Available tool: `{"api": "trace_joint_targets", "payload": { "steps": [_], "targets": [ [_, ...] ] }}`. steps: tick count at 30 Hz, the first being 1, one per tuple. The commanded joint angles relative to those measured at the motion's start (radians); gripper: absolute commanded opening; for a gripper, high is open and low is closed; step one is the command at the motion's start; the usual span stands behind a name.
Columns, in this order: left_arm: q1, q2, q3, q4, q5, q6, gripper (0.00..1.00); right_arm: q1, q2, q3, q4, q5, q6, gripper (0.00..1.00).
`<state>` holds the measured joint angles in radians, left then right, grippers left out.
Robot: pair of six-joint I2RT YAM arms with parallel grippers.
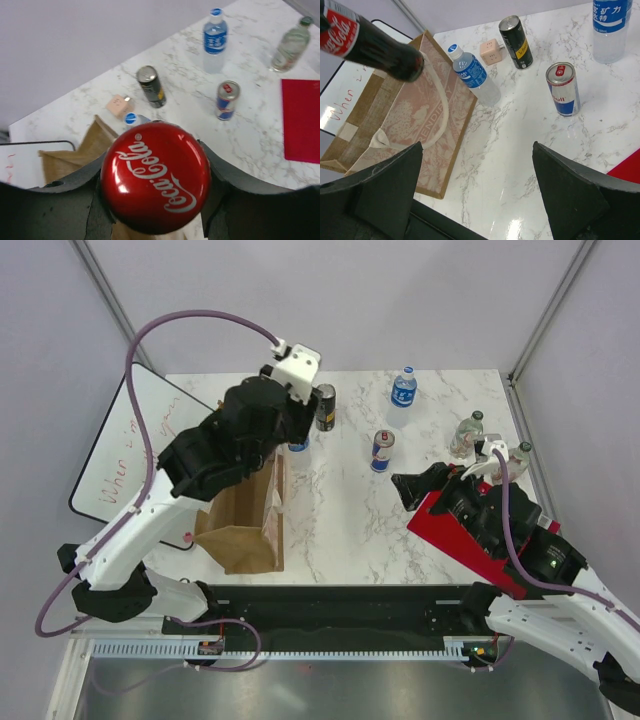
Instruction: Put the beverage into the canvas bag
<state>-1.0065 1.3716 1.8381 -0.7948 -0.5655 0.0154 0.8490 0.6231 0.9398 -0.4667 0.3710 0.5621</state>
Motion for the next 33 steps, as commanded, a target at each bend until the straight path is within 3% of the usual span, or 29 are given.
{"api": "trace_joint_targets", "payload": {
  "steps": [1,5,10,16,20,25,29,33],
  "targets": [
    [0.132,-0.034,0.125,0.089,-0.082,0.12,0.02,0.004,0.003,0.047,0.019,-0.03,0.019,0.98],
    [0.23,-0.046,0.147,0.089,-0.051,0.12,0.02,0.004,-0.006,0.05,0.02,-0.03,0.024,0.98],
    [0.384,-0.092,0.041,0.094,0.033,0.051,0.02,0.004,0.004,0.048,0.019,-0.04,0.018,0.98],
    [0.445,-0.155,-0.135,0.152,0.068,0.012,0.02,0.002,0.053,0.054,0.052,-0.058,-0.019,0.98],
    [0.485,-0.169,-0.287,0.261,0.174,-0.008,0.02,0.002,0.072,0.044,0.069,-0.079,-0.034,0.98],
    [0.539,-0.118,-0.322,0.296,0.234,-0.042,0.02,0.004,0.05,0.016,0.08,-0.05,-0.033,0.98],
    [0.577,-0.126,-0.439,0.408,0.263,-0.052,0.02,0.002,0.04,-0.002,0.089,-0.038,-0.034,0.98],
    [0.693,-0.118,-0.477,0.433,0.394,-0.146,0.02,0.002,0.067,0.016,0.089,-0.033,-0.048,0.98]
  ]
}}
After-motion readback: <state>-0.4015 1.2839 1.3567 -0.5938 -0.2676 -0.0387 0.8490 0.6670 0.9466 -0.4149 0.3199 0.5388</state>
